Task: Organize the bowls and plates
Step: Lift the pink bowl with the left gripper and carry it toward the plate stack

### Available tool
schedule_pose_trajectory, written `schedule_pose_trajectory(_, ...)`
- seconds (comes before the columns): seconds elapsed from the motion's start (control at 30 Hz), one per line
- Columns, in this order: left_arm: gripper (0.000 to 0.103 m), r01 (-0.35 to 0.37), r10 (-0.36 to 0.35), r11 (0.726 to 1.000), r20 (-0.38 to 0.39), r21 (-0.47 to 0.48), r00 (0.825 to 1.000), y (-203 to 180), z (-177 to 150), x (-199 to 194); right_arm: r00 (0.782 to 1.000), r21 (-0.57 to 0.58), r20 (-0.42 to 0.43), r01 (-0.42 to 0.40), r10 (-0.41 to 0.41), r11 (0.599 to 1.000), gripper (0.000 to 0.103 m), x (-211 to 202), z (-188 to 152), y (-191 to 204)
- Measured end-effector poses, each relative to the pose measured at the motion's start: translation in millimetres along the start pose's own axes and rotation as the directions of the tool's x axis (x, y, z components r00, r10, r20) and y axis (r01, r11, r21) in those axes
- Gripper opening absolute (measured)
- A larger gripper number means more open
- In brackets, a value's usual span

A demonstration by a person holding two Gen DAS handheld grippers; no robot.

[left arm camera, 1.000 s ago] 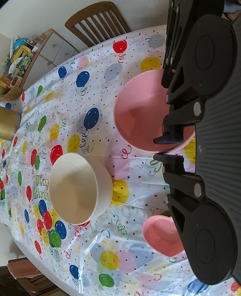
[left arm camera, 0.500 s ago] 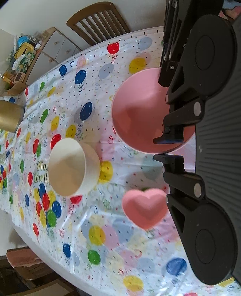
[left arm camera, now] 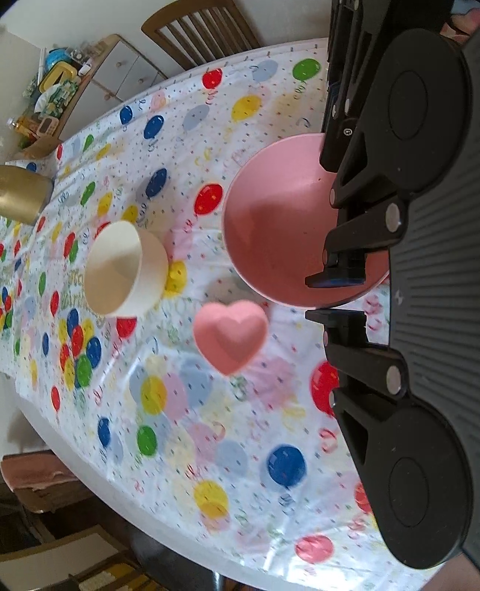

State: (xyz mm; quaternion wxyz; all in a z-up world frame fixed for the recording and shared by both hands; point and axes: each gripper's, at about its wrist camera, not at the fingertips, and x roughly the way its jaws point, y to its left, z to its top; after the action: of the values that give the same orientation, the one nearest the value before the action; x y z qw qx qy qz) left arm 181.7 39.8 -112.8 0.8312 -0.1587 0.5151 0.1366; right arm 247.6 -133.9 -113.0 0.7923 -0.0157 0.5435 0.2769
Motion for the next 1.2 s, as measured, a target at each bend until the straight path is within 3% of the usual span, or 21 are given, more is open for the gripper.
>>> schedule_pose_trajectory(0.6, 0.011, -0.069, 0.066, 0.997, -0.064, -0.046, 0.996, 37.0, -42.8, -6.9, 0.994, -0.084, -0.107, -0.045, 0.036, 0.995, 0.011, 18.1, -42.1, 37.8)
schedule_pose_trajectory(1.2, 0.011, -0.062, 0.055, 0.996, -0.110, -0.061, 0.992, 49.6, -54.8, 1.7, 0.987, -0.078, -0.156, -0.043, 0.031, 0.996, 0.012, 30.1, -53.3, 44.3)
